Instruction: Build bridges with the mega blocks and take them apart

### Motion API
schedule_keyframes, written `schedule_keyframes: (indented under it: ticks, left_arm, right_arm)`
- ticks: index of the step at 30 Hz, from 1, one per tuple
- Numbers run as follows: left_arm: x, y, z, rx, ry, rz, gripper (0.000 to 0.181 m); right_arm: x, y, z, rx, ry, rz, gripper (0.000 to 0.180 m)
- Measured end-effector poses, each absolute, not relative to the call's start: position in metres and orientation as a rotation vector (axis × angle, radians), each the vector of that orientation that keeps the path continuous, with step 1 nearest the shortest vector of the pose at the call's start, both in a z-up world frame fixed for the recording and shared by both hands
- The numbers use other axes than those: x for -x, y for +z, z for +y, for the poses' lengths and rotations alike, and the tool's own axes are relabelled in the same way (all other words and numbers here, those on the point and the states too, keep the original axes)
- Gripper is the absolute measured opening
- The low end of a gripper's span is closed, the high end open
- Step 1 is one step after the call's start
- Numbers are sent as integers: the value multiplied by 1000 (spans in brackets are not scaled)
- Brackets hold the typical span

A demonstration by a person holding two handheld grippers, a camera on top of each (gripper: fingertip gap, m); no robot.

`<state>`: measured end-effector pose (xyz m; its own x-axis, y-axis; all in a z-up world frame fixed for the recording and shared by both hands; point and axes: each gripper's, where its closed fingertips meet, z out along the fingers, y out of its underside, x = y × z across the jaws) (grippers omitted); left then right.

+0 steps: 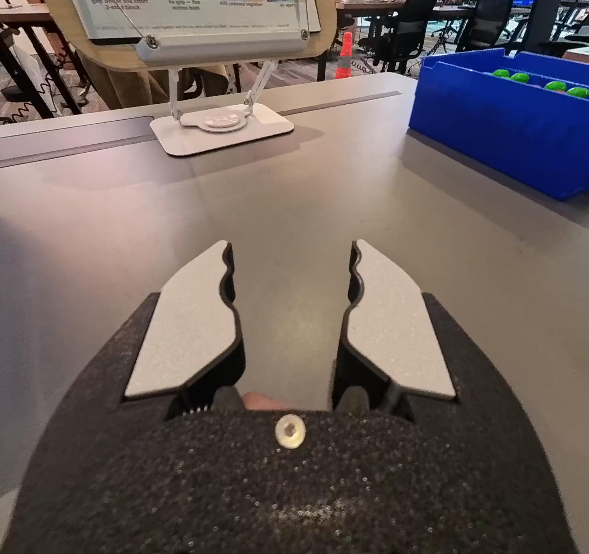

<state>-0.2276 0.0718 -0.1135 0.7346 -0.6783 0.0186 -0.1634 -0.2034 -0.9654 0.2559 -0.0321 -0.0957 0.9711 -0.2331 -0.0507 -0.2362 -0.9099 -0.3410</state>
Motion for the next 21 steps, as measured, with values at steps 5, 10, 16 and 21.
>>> schedule_keyframes:
  ticks: [5,10,16,21]
  left_arm:
    - [230,-112,73,1745,-545,645,68]
    - [234,-110,75,1739,-525,614,69]
    - [235,-110,77,1743,-527,599,69]
    - [236,-109,75,1740,-525,597,68]
  right_arm:
    - [-176,54,-10,2245,-44,8,71]
    - [3,68,-19,1918,315,-328,69]
    - [121,-56,3,1884,429,-525,66]
    - [135,-108,15,1901,496,-531,63]
